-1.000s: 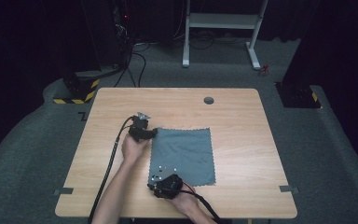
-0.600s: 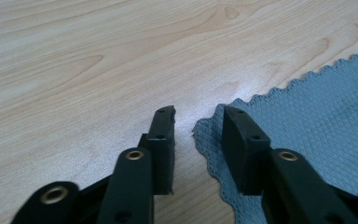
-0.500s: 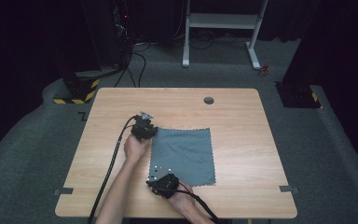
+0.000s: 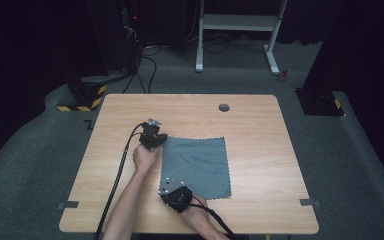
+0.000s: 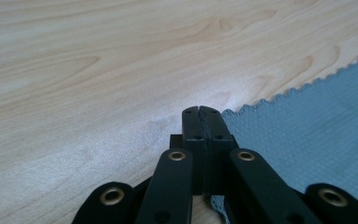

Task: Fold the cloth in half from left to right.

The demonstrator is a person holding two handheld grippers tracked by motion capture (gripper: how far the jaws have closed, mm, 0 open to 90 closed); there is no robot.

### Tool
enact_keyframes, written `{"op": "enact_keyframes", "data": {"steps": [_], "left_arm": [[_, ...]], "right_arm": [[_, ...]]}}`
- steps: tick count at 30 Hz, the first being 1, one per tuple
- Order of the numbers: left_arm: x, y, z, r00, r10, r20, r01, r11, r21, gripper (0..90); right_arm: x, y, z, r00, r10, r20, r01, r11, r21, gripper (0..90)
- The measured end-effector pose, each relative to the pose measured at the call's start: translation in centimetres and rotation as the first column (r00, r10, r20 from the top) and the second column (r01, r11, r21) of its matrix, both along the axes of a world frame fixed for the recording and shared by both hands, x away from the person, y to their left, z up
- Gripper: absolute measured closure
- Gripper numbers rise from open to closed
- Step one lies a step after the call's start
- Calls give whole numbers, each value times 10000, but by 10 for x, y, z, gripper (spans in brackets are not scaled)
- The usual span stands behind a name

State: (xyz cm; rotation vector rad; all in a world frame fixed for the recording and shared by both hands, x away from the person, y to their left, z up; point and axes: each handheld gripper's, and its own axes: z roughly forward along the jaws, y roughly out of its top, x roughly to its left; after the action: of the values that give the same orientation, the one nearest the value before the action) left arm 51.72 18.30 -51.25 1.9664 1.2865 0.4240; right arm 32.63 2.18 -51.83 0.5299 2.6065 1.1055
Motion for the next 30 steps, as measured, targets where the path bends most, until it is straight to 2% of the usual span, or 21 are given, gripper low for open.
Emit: {"op": "enact_keyframes", "data": {"steps": [4, 8, 15, 21, 26, 30], "left_arm": [[-1, 2, 10, 9998, -7, 208, 15, 9993, -384, 900], [-2, 3, 15, 9995, -168, 271, 173, 9997, -187, 900], [0, 6, 17, 9999, -80, 111, 85, 9991, -422, 900], [-4, 16, 27, 9997, -89, 213, 93, 9997, -206, 900], [-9, 24, 37, 9995, -5, 319, 8, 10000, -71, 900], [-10, 21, 38, 9997, 1, 255, 0, 10000, -47, 900]], "right_arm": [[-1, -3, 5, 10000, -12, 85, 11, 9999, 129, 900], [-2, -4, 7, 10000, -5, 98, 3, 9997, 232, 900], [-3, -4, 14, 9998, 0, 192, -8, 9992, 405, 900], [-4, -1, 20, 9999, 115, 79, -121, 9975, 703, 900], [-4, 2, 29, 9994, 336, 36, -338, 9921, 1204, 900], [-3, 1, 31, 9990, 436, -28, -427, 9886, 1441, 900]]}}
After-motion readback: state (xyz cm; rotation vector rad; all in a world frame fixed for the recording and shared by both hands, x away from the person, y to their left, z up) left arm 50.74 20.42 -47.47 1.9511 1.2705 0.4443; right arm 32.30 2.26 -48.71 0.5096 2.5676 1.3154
